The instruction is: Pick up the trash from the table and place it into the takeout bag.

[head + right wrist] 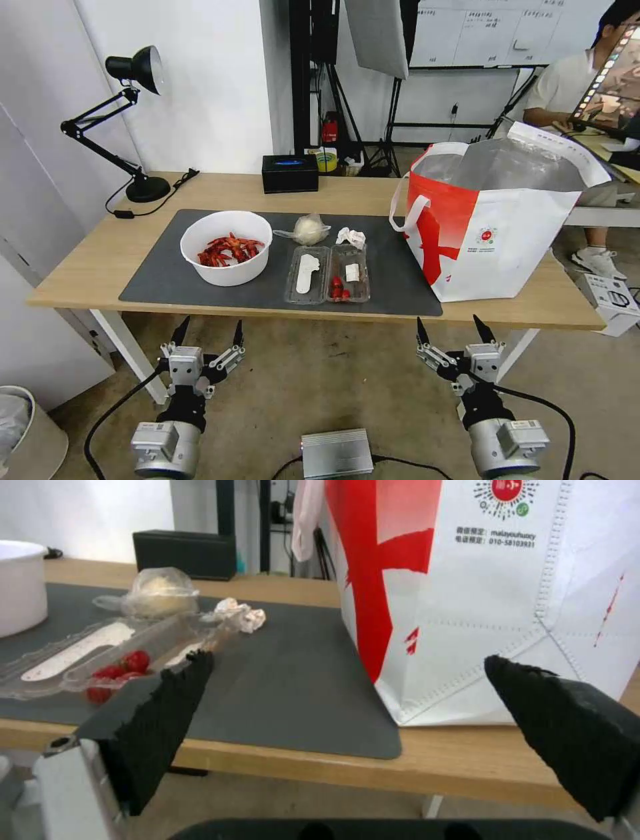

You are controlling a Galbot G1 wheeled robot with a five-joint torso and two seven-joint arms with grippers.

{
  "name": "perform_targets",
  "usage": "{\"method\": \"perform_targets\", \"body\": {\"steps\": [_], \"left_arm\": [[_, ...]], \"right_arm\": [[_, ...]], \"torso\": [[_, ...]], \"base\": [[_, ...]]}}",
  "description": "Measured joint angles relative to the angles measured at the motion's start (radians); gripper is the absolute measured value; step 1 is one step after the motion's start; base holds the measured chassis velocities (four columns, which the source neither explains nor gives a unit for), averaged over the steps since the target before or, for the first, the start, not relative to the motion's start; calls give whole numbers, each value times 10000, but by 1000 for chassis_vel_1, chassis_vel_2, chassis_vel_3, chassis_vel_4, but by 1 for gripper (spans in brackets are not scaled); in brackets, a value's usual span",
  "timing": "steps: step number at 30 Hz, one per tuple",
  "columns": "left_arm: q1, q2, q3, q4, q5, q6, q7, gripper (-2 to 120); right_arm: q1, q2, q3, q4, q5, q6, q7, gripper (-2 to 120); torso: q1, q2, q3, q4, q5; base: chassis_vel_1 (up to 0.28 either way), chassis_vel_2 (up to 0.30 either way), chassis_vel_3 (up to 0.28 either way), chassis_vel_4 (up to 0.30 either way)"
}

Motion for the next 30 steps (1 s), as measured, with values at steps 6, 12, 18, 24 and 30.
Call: {"method": "perform_targets", "body": {"steps": [6, 12, 18, 24, 30], "left_arm": [[0, 0, 0, 0, 0, 0, 0, 100], [0, 0, 0, 1, 0, 0, 0, 100], [0, 0, 0, 1, 0, 0, 0, 100], [0, 0, 0, 0, 0, 0, 0, 100], [-29, 56, 0, 20, -131, 6, 0, 100]], "right_arm": [[0, 0, 0, 0, 0, 0, 0, 100], [0, 0, 0, 0, 0, 0, 0, 100], [0, 0, 0, 0, 0, -1, 0, 100], [0, 0, 0, -1, 0, -1, 0, 100], [3, -164, 190, 44, 236, -227, 29, 100]], "torso": [[0, 0, 0, 0, 0], [-1, 0, 0, 0, 0], [0, 0, 0, 0, 0], [0, 0, 0, 0, 0], [0, 0, 0, 0, 3]], "base": [[0, 0, 0, 0], [0, 0, 0, 0], [0, 0, 0, 0], [0, 0, 0, 0], [0, 0, 0, 0]]}}
